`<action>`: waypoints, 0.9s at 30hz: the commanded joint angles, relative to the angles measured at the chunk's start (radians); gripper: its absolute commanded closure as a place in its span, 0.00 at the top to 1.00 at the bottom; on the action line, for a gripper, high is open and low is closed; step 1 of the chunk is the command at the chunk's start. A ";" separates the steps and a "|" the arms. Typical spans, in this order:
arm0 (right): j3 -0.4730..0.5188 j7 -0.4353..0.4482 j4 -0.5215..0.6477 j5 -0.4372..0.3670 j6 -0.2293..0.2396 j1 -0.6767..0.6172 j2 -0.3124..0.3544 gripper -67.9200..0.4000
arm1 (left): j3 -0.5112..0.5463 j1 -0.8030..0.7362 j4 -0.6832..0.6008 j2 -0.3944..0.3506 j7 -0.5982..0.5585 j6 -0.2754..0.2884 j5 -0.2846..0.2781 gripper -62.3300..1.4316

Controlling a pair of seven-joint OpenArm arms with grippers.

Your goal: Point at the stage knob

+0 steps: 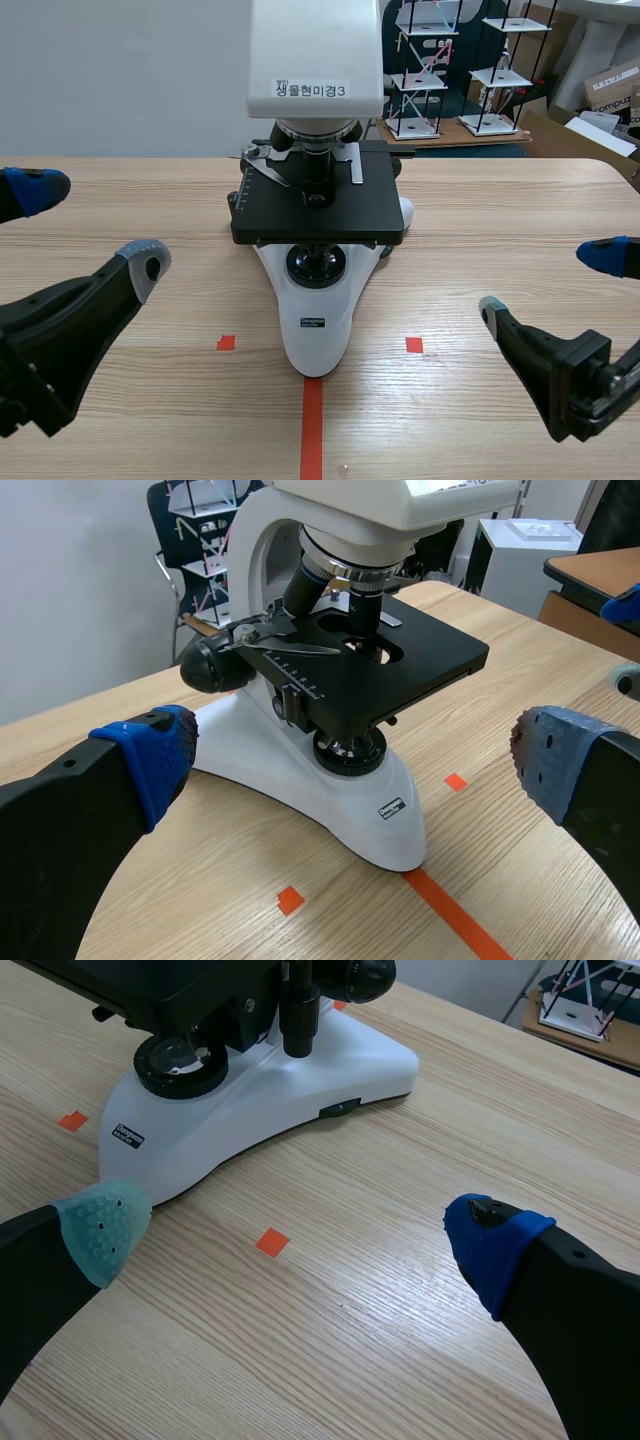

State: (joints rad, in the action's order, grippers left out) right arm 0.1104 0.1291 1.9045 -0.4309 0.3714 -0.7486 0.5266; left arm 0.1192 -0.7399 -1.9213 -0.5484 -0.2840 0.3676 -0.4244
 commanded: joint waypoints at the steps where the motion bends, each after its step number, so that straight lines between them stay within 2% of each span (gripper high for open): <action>1: 0.013 0.011 0.019 -0.007 -0.001 -0.002 0.008 0.97 | 0.005 -0.008 -0.004 0.011 -0.002 0.001 -0.006 1.00; 25: 0.013 0.014 0.018 -0.007 -0.001 -0.002 0.008 0.96 | 0.005 -0.005 -0.004 0.010 -0.003 0.000 -0.002 1.00; 27: 0.013 0.023 0.017 -0.007 -0.001 0.001 0.008 0.93 | 0.005 -0.005 -0.004 0.010 -0.003 0.000 -0.002 1.00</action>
State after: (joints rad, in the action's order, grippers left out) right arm 0.1104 0.1307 1.9045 -0.4309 0.3714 -0.7486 0.5266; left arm 0.1192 -0.7399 -1.9213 -0.5484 -0.2695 0.3672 -0.4202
